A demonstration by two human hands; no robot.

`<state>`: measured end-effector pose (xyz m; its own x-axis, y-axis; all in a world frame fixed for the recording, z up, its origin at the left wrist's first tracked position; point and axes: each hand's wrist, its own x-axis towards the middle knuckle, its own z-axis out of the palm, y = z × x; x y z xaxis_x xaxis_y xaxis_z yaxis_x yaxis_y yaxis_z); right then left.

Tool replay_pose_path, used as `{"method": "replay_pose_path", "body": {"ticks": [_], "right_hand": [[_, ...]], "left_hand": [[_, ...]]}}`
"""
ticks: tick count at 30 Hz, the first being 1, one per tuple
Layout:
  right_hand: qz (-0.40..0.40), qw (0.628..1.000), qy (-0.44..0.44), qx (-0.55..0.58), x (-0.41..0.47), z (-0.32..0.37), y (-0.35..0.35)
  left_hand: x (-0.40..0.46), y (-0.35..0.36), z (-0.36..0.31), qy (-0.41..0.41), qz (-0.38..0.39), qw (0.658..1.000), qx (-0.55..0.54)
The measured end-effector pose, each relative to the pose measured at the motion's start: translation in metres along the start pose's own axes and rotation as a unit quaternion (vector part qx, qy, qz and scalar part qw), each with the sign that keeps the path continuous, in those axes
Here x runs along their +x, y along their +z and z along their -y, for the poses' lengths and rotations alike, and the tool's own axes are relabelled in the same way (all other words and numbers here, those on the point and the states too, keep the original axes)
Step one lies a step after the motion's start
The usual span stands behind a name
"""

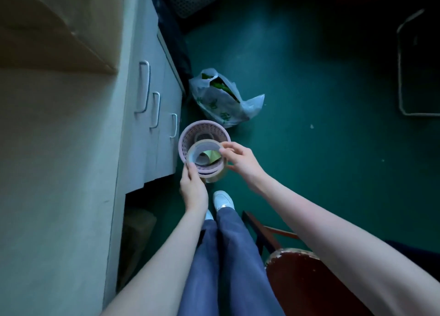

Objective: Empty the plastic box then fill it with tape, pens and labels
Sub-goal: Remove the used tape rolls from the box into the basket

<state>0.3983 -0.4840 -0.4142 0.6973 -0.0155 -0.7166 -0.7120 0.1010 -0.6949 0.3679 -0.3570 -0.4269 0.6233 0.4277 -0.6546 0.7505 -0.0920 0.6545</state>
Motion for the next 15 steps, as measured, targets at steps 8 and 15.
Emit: {"method": "replay_pose_path", "body": {"ticks": [8,15], "right_hand": [[-0.021,0.998,0.042,0.042,0.077,-0.078,-0.005],[-0.014,0.993,0.060,0.100,0.131,-0.113,-0.005]], "left_hand": [[0.081,0.033,0.061,0.016,0.016,0.997,0.071],[0.143,0.060,0.088,-0.007,0.055,0.997,0.052]]}}
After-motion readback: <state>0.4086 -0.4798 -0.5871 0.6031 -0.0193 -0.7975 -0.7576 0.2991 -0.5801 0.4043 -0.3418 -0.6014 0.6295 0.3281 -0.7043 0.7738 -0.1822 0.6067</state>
